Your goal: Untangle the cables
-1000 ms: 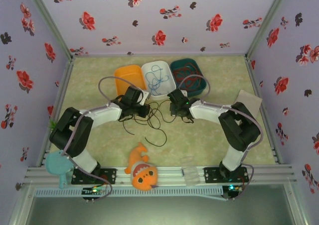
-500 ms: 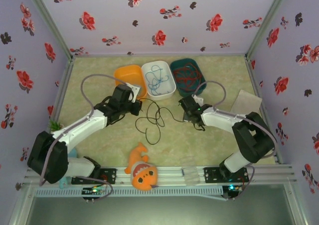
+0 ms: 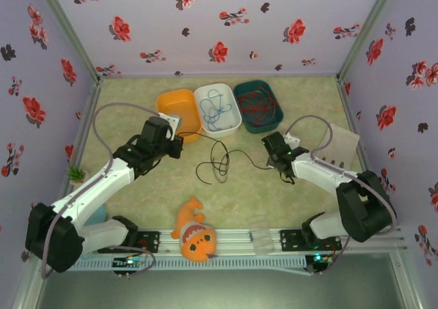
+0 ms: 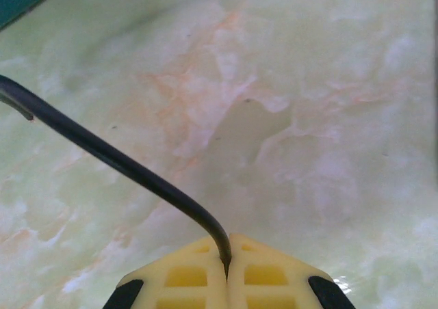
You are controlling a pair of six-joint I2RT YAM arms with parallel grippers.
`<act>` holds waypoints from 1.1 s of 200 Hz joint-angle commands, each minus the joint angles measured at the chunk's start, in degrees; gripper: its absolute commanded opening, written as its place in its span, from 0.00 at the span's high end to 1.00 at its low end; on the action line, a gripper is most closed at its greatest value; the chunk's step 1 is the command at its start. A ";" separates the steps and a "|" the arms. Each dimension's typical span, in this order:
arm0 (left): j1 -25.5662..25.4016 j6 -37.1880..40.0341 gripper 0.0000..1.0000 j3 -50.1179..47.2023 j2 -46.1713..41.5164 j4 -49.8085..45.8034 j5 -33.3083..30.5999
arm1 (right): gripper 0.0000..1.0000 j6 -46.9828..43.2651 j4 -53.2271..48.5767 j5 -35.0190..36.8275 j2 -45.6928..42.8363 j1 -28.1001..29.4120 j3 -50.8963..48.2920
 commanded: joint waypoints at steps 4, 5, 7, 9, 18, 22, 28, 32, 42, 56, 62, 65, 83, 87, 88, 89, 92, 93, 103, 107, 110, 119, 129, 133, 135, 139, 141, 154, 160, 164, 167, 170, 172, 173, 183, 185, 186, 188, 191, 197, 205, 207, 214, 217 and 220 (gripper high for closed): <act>1.08 -0.06 1.00 1.92 -2.10 -2.28 -2.41 | 1.00 1.83 -2.79 3.25 -3.26 -1.65 -1.53; 1.13 -0.04 1.00 1.95 -2.13 -2.30 -2.39 | 1.00 1.83 -2.79 3.28 -3.33 -1.75 -1.59; 1.17 0.04 1.00 2.02 -2.16 -2.39 -2.39 | 1.00 1.83 -2.90 3.27 -3.58 -1.79 -1.77; 1.24 0.06 1.00 2.12 -2.23 -2.43 -2.46 | 1.00 1.83 -2.89 3.32 -3.84 -1.96 -1.85; 1.40 0.33 1.00 2.54 -2.51 -2.88 -2.63 | 1.00 1.92 -2.97 3.32 -4.90 -2.59 -2.38; 1.44 0.46 1.00 2.74 -2.59 -3.01 -2.71 | 1.00 1.90 -3.06 3.32 -5.25 -2.89 -2.55; 1.52 0.55 1.00 2.94 -2.81 -3.26 -2.87 | 1.00 1.92 -3.10 3.28 -5.93 -3.32 -2.84; 1.51 0.60 1.00 3.10 -2.93 -3.35 -3.01 | 1.00 1.92 -3.11 3.25 -6.28 -3.58 -3.03; 1.61 0.76 1.00 3.38 -3.39 -3.64 -3.34 | 1.00 1.92 -3.22 3.13 -7.15 -4.23 -3.51; 1.70 0.92 1.00 3.65 -4.04 -3.97 -3.70 | 1.00 1.90 -3.38 3.11 -8.25 -5.07 -4.02; 1.84 1.02 1.00 3.78 -4.34 -4.06 -3.77 | 1.00 1.87 -3.41 3.04 -8.68 -5.53 -4.16; 1.84 1.08 1.00 3.82 -4.43 -4.19 -3.86 | 1.00 1.91 -3.47 3.10 -8.83 -5.72 -4.26; 2.11 1.37 1.00 4.33 -4.97 -4.77 -4.06 | 1.00 1.61 -3.50 2.62 -9.77 -6.74 -4.55; 2.19 1.39 1.00 4.40 -5.11 -4.95 -4.20 | 1.00 1.57 -3.50 2.60 -10.02 -6.96 -4.63; 2.17 1.39 1.00 4.42 -5.14 -5.00 -4.21 | 1.00 1.57 -3.54 2.60 -10.05 -6.99 -4.64; 2.20 1.39 1.00 4.43 -5.15 -5.03 -4.21 | 1.00 1.57 -3.56 2.60 -10.11 -7.05 -4.64; 2.22 1.43 1.00 4.49 -5.23 -5.02 -4.21 | 1.00 1.49 -3.58 2.46 -10.20 -7.21 -4.69; 2.23 1.41 1.00 4.51 -5.24 -5.04 -4.25 | 1.00 1.48 -3.58 2.44 -10.27 -7.25 -4.71; 2.41 1.49 1.00 4.70 -5.49 -5.10 -4.34 | 1.00 1.35 -3.67 2.42 -10.66 -7.54 -4.64; 2.44 1.53 1.00 4.78 -5.58 -5.16 -4.38 | 1.00 1.33 -3.72 2.43 -10.77 -7.67 -4.64; 2.49 1.56 1.00 4.86 -5.66 -5.14 -4.44 | 1.00 1.28 -3.75 2.45 -10.85 -7.78 -4.70; 2.54 1.63 1.00 5.01 -5.84 -5.38 -4.64 | 1.00 1.14 -3.80 2.42 -11.07 -8.04 -4.73; 2.76 1.65 1.00 5.30 -6.18 -5.67 -4.94 | 1.00 1.08 -4.00 2.47 -11.29 -8.40 -4.73; 2.84 1.64 1.00 5.44 -6.34 -5.80 -5.12 | 1.00 1.00 -4.07 2.44 -11.37 -8.58 -4.73; 2.85 1.67 1.00 5.48 -6.38 -5.94 -5.16 | 1.00 0.96 -4.12 2.45 -11.35 -8.62 -4.73; 2.91 1.74 1.00 5.64 -6.56 -6.03 -5.30 | 1.00 0.89 -4.23 2.53 -11.45 -8.81 -4.73; 2.93 1.74 1.00 5.71 -6.67 -6.11 -5.34 | 1.00 0.87 -4.23 2.56 -11.48 -8.90 -4.75; 3.19 1.96 1.00 6.26 -7.19 -6.68 -5.77 | 1.00 0.70 -4.40 2.63 -11.81 -9.33 -4.81; 3.24 2.00 1.00 6.58 -7.39 -7.00 -5.87 | 1.00 0.73 -4.51 2.60 -11.99 -9.55 -4.88; 3.37 2.08 1.00 6.88 -7.52 -7.23 -6.02 | 1.00 0.61 -4.61 2.60 -12.02 -9.65 -4.91; 3.44 2.10 1.00 7.12 -7.61 -7.45 -6.10 | 1.00 0.60 -4.59 2.63 -12.17 -9.76 -4.90; 3.51 2.25 1.00 7.33 -7.68 -7.65 -6.18 | 1.00 0.60 -4.73 2.62 -12.25 -9.77 -4.93; 3.54 2.33 1.00 7.58 -7.74 -7.79 -6.20 | 1.00 0.60 -4.77 2.54 -12.40 -9.86 -4.98; 3.55 2.34 1.00 7.68 -7.77 -7.92 -6.26 | 1.00 0.60 -4.79 2.57 -12.43 -9.89 -4.98; 3.72 2.43 1.00 8.79 -7.91 -8.69 -6.48 | 1.00 0.45 -4.98 2.44 -12.71 -10.14 -4.90; 3.77 2.44 1.00 9.02 -7.96 -8.86 -6.56 | 1.00 0.43 -5.12 2.43 -12.91 -10.18 -4.90; 3.79 2.44 1.00 9.19 -7.96 -8.98 -6.57 | 1.00 0.43 -5.14 2.42 -12.99 -10.18 -4.90; 3.81 2.44 1.00 9.39 -7.97 -9.11 -6.58 | 1.00 0.42 -5.16 2.42 -13.05 -10.23 -4.90; 3.86 2.44 1.00 9.93 -7.96 -9.37 -6.58 | 1.00 0.47 -5.30 2.42 -13.25 -10.20 -4.95; 3.94 2.52 1.00 10.99 -7.93 -10.01 -6.59 | 1.00 0.43 -5.41 2.42 -13.54 -10.32 -4.90; 4.07 2.57 1.00 12.56 -7.82 -10.70 -6.59 | 1.00 0.38 -5.68 2.52 -14.07 -10.28 -4.82; 4.10 2.56 1.00 12.93 -7.80 -10.86 -6.61 | 1.00 0.35 -5.80 2.56 -14.22 -10.34 -4.82; 4.08 2.77 1.00 14.42 -7.64 -11.43 -6.67 | 1.00 0.28 -6.02 2.60 -14.68 -10.40 -4.81; 4.08 2.90 1.00 15.11 -7.56 -11.66 -6.67 | 1.00 0.25 -6.11 2.53 -14.92 -10.41 -4.74; 4.08 3.01 1.00 15.80 -7.47 -11.89 -6.67 | 1.00 0.23 -6.23 2.54 -15.03 -10.45 -4.79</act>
